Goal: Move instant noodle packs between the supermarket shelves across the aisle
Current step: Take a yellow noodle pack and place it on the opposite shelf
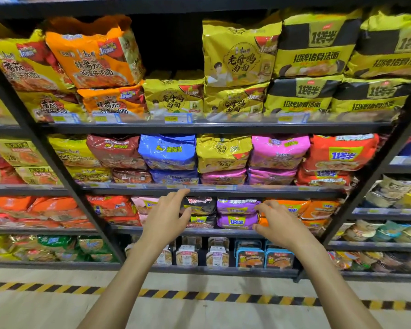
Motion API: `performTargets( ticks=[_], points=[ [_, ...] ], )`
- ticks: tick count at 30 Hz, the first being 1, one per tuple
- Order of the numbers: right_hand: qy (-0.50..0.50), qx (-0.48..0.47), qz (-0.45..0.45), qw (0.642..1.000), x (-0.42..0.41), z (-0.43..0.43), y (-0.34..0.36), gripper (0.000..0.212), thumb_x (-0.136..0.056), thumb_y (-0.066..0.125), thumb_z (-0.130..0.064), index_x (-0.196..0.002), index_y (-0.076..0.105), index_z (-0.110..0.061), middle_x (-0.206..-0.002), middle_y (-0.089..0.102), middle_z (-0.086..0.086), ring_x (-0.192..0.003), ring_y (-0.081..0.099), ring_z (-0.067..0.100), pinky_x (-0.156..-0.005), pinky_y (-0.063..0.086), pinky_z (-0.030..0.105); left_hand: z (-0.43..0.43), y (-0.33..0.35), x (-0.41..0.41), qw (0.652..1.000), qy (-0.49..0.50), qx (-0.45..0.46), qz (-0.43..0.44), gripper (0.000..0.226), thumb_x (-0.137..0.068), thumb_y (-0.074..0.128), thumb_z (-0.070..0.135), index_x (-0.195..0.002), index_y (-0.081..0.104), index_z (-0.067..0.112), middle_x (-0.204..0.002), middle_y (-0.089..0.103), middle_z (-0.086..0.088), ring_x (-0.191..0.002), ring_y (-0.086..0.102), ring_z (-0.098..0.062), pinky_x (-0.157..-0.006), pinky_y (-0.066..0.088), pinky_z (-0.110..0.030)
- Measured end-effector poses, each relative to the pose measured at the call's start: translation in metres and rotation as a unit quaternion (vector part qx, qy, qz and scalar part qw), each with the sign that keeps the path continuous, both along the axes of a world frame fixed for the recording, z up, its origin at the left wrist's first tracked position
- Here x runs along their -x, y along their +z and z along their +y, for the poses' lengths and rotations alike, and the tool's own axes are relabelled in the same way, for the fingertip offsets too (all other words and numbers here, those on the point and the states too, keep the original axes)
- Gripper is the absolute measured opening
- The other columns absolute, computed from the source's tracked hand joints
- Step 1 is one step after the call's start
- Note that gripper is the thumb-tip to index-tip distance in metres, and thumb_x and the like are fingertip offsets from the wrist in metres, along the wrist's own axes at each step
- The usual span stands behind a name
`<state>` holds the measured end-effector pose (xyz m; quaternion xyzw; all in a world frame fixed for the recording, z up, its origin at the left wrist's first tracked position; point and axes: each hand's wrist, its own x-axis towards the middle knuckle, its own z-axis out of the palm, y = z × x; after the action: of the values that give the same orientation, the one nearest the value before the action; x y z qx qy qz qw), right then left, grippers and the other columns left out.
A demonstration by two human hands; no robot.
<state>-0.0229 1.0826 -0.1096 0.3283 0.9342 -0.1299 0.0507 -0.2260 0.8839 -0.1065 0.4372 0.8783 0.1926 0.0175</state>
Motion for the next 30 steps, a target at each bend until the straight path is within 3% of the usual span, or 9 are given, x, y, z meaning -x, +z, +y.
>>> performTargets(
  ticks=[8, 14, 17, 19, 22, 23, 27, 28, 30],
  points=[
    [-0.007, 0.016, 0.045, 0.999, 0.046, 0.048, -0.012, 0.062, -0.097, 0.057, -0.04, -0.152, 0.035, -0.021, -0.153, 0.034, 0.006, -0.139, 0.036, 0.028, -0.104, 0.043, 0.04, 0.047, -0.029, 0.044, 0.995, -0.005, -0.062, -0.074, 0.063, -0.102, 0.055, 0.033, -0.157, 0.025, 0.032, -0.151, 0.049, 0.0, -0.13, 0.051, -0.023, -0.097, 0.05, -0.043],
    [-0.06, 0.091, 0.233, 0.966, 0.092, 0.085, -0.02, 0.076, -0.094, 0.065, -0.028, -0.157, 0.022, -0.023, -0.155, 0.037, 0.006, -0.142, 0.037, 0.024, -0.108, 0.036, 0.038, 0.1, -0.045, 0.079, 0.977, -0.045, -0.152, -0.143, 0.082, -0.099, 0.061, 0.023, -0.16, 0.007, 0.038, -0.166, 0.024, 0.011, -0.151, 0.029, -0.015, -0.118, 0.033, -0.039],
    [-0.082, 0.114, 0.288, 0.947, 0.115, 0.106, -0.028, 0.083, -0.092, 0.068, -0.026, -0.158, 0.018, -0.025, -0.155, 0.036, 0.005, -0.141, 0.038, 0.022, -0.11, 0.034, 0.035, 0.127, -0.055, 0.094, 0.967, -0.052, -0.181, -0.17, 0.089, -0.098, 0.062, 0.019, -0.162, 0.001, 0.034, -0.168, 0.011, 0.016, -0.152, 0.017, -0.004, -0.117, 0.025, -0.027],
    [-0.084, 0.124, 0.313, 0.938, 0.127, 0.117, -0.035, 0.088, -0.091, 0.07, -0.027, -0.158, 0.014, -0.03, -0.156, 0.034, 0.003, -0.141, 0.038, 0.02, -0.111, 0.035, 0.036, 0.143, -0.06, 0.1, 0.963, -0.051, -0.198, -0.174, 0.094, -0.097, 0.065, 0.017, -0.162, -0.001, 0.031, -0.168, 0.011, 0.013, -0.146, 0.02, 0.003, -0.116, 0.027, -0.029],
    [-0.071, 0.128, 0.329, 0.933, 0.141, 0.125, -0.042, 0.093, -0.091, 0.07, -0.026, -0.159, 0.007, -0.032, -0.161, 0.025, -0.002, -0.145, 0.029, 0.013, -0.111, 0.032, 0.034, 0.163, -0.065, 0.104, 0.957, -0.03, -0.216, -0.191, 0.1, -0.094, 0.068, 0.013, -0.162, -0.003, 0.03, -0.166, 0.021, 0.0, -0.127, 0.044, -0.008, -0.105, 0.037, -0.031],
    [-0.068, 0.13, 0.339, 0.929, 0.144, 0.126, -0.045, 0.095, -0.091, 0.071, -0.024, -0.159, 0.006, -0.032, -0.162, 0.024, -0.005, -0.142, 0.03, 0.011, -0.109, 0.032, 0.033, 0.168, -0.066, 0.103, 0.954, -0.017, -0.22, -0.2, 0.101, -0.094, 0.069, 0.013, -0.162, -0.004, 0.031, -0.165, 0.023, -0.002, -0.123, 0.044, -0.012, -0.103, 0.039, -0.032],
    [-0.062, 0.142, 0.376, 0.913, 0.158, 0.131, -0.055, 0.101, -0.089, 0.074, -0.018, -0.158, 0.002, -0.036, -0.158, 0.02, -0.016, -0.129, 0.04, 0.011, -0.101, 0.038, 0.028, 0.183, -0.071, 0.11, 0.951, -0.011, -0.238, -0.198, 0.106, -0.094, 0.071, 0.019, -0.158, -0.011, 0.042, -0.167, 0.02, 0.003, -0.145, 0.034, -0.014, -0.112, 0.036, -0.034],
    [-0.06, 0.148, 0.387, 0.908, 0.16, 0.132, -0.057, 0.104, -0.088, 0.074, -0.018, -0.157, 0.0, -0.039, -0.156, 0.017, -0.021, -0.133, 0.039, 0.005, -0.102, 0.038, 0.025, 0.185, -0.072, 0.111, 0.952, -0.009, -0.238, -0.195, 0.107, -0.095, 0.071, 0.021, -0.156, -0.013, 0.045, -0.166, 0.023, 0.003, -0.142, 0.038, -0.014, -0.11, 0.038, -0.036],
    [-0.056, 0.157, 0.403, 0.9, 0.167, 0.135, -0.063, 0.108, -0.088, 0.075, -0.02, -0.153, -0.006, -0.049, -0.157, 0.006, -0.028, -0.148, 0.018, -0.001, -0.109, 0.028, 0.022, 0.19, -0.074, 0.115, 0.952, -0.005, -0.241, -0.188, 0.106, -0.095, 0.071, 0.024, -0.155, -0.014, 0.044, -0.157, 0.032, 0.007, -0.13, 0.044, -0.014, -0.101, 0.04, -0.031]
  ],
)
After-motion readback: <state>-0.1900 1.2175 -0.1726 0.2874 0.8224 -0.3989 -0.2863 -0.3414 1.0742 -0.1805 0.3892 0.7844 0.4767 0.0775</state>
